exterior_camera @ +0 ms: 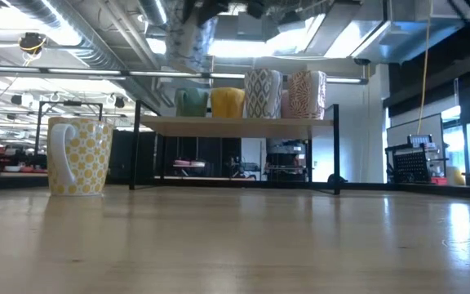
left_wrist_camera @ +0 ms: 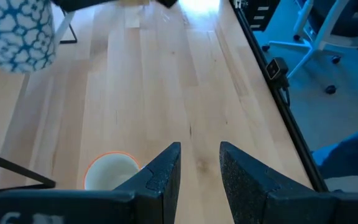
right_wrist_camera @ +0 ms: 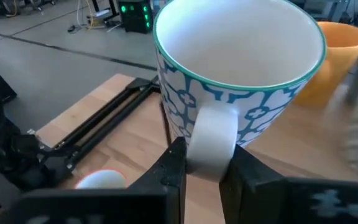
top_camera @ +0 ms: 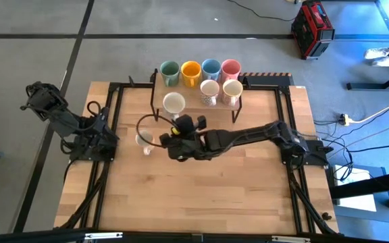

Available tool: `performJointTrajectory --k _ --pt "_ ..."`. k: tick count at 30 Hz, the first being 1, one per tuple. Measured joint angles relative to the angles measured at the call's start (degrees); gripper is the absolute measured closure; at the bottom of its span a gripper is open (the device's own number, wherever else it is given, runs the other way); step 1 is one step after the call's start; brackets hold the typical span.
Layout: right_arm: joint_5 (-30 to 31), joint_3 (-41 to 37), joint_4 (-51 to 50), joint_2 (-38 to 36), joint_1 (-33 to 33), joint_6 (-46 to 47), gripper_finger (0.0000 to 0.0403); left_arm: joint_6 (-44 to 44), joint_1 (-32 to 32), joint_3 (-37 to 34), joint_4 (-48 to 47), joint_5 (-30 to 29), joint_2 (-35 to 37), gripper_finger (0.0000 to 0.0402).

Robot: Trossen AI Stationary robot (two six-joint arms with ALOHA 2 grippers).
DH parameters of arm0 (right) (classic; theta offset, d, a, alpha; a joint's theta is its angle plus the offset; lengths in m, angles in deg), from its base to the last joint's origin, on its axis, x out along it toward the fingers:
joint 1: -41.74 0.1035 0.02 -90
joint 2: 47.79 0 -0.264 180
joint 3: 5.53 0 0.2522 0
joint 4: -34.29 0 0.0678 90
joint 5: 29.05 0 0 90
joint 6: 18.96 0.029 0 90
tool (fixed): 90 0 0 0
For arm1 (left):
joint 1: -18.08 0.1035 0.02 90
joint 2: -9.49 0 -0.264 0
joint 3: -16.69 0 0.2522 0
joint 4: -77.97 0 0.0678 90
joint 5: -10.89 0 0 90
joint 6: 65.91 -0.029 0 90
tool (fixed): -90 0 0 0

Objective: Place coffee mugs
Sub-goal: Put the blue patterned mug on the shelf

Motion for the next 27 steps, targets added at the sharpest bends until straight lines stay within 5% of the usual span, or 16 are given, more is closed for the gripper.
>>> performJointTrajectory --k 4,27 --pt "0.9 11.9 -7.5 6.8 -0.4 3.0 0.0359 0.0 0.0 0.0 0.0 0.0 0.0 0.0296" --pt "-3.0 8.7 -18.9 6.6 -10.4 12.0 0.0359 -0.1 0.0 0.0 0.0 -3.9 0.0 0.0296"
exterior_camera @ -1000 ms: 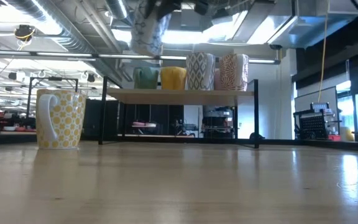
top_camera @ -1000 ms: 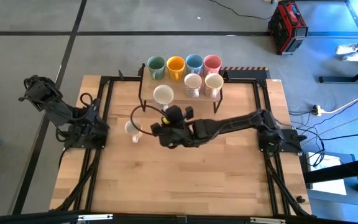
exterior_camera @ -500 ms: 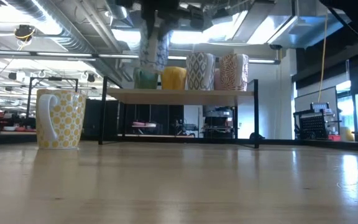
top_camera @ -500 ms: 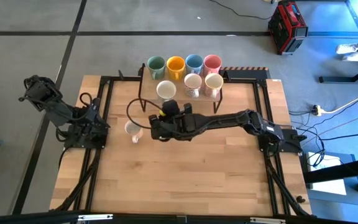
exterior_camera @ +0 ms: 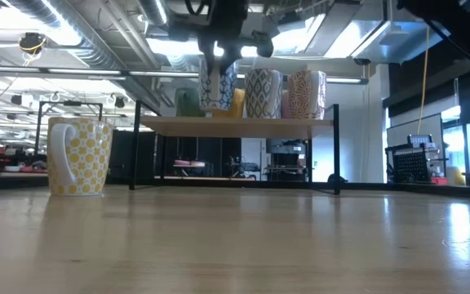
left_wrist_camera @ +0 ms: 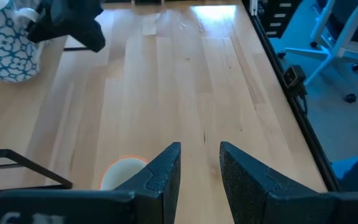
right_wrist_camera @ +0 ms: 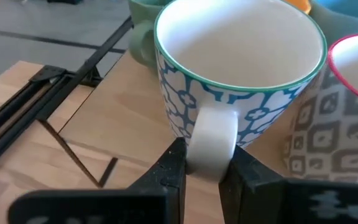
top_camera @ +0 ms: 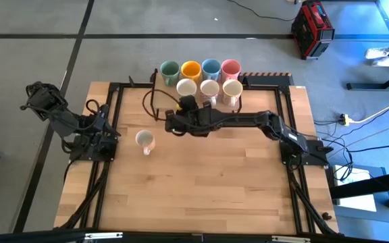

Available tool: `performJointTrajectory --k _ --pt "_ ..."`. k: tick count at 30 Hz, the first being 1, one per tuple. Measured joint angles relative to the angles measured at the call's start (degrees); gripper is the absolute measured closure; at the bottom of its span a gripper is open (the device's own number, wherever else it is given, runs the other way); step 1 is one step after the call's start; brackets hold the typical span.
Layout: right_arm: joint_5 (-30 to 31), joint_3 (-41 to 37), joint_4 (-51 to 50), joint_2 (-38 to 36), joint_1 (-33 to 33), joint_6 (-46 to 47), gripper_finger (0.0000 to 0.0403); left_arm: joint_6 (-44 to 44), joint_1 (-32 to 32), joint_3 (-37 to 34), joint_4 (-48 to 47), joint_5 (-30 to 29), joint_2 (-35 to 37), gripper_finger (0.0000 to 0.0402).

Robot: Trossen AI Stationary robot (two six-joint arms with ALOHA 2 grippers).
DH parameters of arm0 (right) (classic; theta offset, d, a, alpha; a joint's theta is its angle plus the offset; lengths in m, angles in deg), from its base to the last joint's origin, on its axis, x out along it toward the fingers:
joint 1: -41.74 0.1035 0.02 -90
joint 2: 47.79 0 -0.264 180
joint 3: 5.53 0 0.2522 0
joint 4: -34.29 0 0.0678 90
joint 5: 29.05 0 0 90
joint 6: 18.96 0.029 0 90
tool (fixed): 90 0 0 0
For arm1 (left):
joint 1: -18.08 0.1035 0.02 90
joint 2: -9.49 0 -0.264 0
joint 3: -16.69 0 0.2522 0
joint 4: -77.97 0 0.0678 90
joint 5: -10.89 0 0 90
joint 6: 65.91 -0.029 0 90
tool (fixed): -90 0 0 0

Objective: Place coffee mugs
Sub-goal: Put the blue patterned mug on the shelf

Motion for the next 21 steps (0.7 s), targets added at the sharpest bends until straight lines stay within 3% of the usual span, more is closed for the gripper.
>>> performJointTrajectory --k 21 --pt "-3.9 0.0 -5.6 0.0 -2.2 3.4 0.0359 -1.2 0.0 0.0 0.0 -0.1 0.0 0.0296"
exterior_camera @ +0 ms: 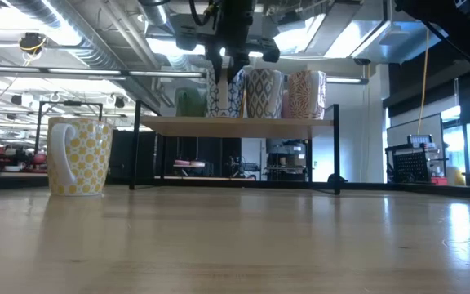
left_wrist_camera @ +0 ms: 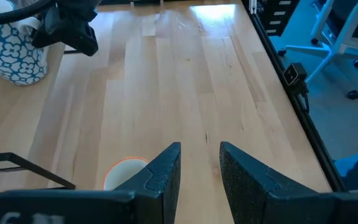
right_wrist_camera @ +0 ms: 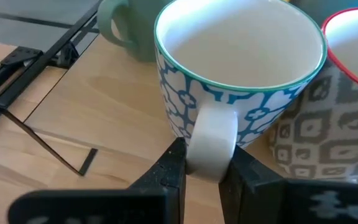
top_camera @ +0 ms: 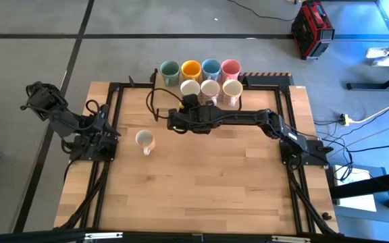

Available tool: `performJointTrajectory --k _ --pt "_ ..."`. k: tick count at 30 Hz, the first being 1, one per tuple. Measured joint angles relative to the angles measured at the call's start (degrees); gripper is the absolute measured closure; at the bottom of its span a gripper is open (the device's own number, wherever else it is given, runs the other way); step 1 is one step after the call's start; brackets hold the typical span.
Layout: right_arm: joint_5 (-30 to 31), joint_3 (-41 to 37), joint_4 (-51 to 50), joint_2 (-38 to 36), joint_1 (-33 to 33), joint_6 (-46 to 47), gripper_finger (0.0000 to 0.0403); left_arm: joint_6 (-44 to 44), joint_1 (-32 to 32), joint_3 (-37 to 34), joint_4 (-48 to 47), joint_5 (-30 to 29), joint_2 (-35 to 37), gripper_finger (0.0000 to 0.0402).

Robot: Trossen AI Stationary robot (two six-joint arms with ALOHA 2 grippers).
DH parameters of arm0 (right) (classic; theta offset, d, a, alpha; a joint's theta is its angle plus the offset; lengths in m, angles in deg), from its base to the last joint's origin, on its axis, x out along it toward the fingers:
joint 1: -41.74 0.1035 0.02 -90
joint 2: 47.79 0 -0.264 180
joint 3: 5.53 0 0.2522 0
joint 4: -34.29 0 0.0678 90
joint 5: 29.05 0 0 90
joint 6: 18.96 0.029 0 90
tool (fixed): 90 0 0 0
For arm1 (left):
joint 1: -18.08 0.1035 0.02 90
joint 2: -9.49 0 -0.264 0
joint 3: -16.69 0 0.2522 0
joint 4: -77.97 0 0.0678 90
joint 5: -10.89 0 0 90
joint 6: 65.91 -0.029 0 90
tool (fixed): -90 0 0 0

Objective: Place coffee mugs
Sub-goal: Put the blue patterned mug on the shelf

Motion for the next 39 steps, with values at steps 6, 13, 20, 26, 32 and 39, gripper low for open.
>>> performJointTrajectory --k 6,13,20,26,32,39 --pt "-0.5 0.0 0.0 0.0 -0.1 0.7 0.0358 -0.2 0.0 0.0 0.0 0.0 0.0 0.0296" --pt "-0.2 0.0 0.1 0.0 0.0 0.7 0.0300 -0.2 0.0 0.0 0.0 0.0 0.0 0.0296" --pt "-0.3 0.0 0.1 0.0 -0.1 0.8 0.0266 -0.2 0.0 0.0 0.0 0.0 0.0 0.0296" --pt "-1.7 0.0 0.1 0.0 0.0 0.8 0.0245 -0.2 0.0 0.0 0.0 0.0 0.0 0.0296" --pt "-1.8 0.0 0.0 0.0 0.4 0.8 0.0240 -0.2 0.0 0.0 0.0 0.3 0.0 0.0296" --pt "-4.8 0.0 -1.0 0.0 0.4 0.7 0.0240 -0.3 0.0 0.0 0.0 0.4 0.0 0.0296"
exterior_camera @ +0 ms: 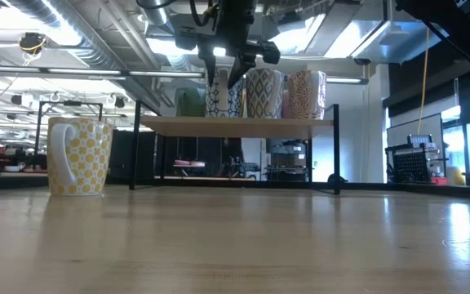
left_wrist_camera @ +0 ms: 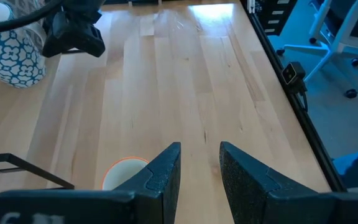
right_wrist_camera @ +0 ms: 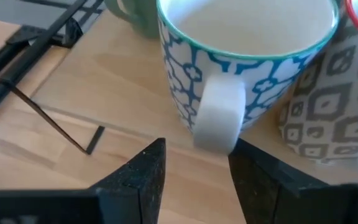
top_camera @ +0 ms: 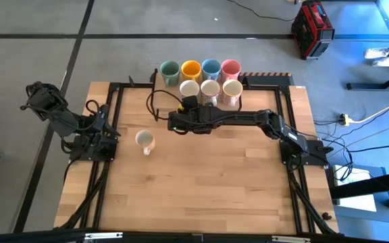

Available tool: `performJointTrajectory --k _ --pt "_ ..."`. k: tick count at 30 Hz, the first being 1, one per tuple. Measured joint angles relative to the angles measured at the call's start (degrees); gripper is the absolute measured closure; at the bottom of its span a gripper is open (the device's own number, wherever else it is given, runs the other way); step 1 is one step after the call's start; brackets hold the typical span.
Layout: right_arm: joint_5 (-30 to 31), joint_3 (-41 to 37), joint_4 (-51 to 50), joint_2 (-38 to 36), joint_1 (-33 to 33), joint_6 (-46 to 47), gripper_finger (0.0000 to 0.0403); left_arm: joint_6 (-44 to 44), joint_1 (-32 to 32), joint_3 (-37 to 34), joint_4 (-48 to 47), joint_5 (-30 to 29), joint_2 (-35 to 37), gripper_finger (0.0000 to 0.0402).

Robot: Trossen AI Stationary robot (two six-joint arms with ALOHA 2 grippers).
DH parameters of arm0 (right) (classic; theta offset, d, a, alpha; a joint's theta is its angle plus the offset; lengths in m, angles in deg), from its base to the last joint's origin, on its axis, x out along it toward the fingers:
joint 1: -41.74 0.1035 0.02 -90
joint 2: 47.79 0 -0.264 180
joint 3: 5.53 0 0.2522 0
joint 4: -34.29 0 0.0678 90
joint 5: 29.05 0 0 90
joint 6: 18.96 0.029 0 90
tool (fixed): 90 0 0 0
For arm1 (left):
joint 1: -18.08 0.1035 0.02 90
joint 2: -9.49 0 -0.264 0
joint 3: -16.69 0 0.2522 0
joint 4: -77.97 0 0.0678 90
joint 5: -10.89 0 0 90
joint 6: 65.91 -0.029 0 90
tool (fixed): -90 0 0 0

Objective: Place coffee mugs
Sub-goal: Put the blue patterned mug on the shelf, then put the yellow patterned mug on the shelf

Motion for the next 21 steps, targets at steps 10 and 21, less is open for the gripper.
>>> performJointTrajectory --k 10,21 --pt "0.3 3.3 -2.8 0.0 0.4 -1.6 0.0240 0.0 0.0 0.0 0.0 0.1 0.0 0.0296" --pt "-1.9 3.4 -2.9 -2.0 3.3 -4.6 0.0239 0.0 0.0 0.0 0.0 0.1 0.0 0.0296"
